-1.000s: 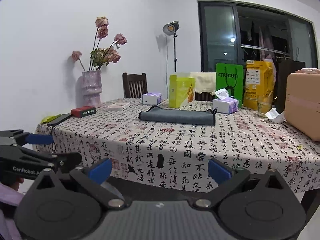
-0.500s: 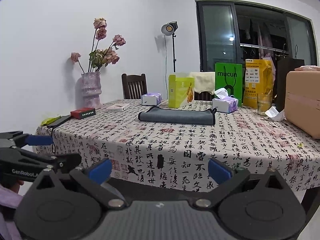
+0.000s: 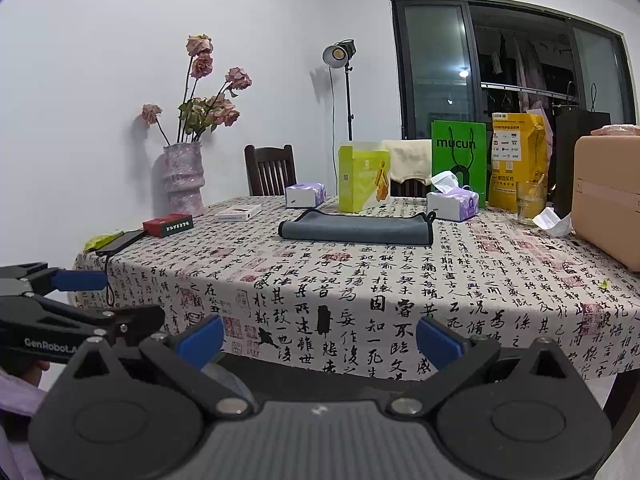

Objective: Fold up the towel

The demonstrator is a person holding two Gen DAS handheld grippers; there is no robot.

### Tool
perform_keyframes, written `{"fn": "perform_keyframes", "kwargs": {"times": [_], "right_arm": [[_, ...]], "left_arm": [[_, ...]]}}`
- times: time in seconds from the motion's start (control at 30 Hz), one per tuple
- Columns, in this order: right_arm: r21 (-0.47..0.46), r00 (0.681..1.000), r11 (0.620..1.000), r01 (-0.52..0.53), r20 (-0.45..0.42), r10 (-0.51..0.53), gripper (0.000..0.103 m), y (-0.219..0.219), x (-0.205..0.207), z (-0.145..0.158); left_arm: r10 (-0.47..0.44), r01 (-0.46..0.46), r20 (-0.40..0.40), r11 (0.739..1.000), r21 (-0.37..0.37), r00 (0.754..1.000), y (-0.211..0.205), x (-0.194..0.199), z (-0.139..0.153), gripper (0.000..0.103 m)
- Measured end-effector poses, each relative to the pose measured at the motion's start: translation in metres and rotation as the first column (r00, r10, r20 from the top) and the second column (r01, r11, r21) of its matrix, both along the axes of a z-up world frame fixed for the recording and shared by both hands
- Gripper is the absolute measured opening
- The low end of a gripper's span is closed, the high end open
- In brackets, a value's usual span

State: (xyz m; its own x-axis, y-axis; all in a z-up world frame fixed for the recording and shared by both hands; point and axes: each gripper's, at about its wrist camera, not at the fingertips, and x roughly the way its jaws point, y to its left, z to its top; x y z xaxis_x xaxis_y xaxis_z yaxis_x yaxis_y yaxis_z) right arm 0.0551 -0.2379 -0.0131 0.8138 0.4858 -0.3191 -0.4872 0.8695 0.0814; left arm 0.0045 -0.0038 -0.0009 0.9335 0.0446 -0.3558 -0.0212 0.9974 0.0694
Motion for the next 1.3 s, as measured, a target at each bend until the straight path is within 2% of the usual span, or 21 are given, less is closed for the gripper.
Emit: {"fn": "perform_keyframes", "kwargs": {"times": [1.3], "right_arm": [[0.000,1.000,1.000,0.002,-0.005,-0.002,0.103,0.0035,-0.0007,-0.0041]], "left_arm": [[-0.002,0.002,0.003,1.000,0.005,1.000,-0.0041,0.0019,-0.0002,0.103]]}}
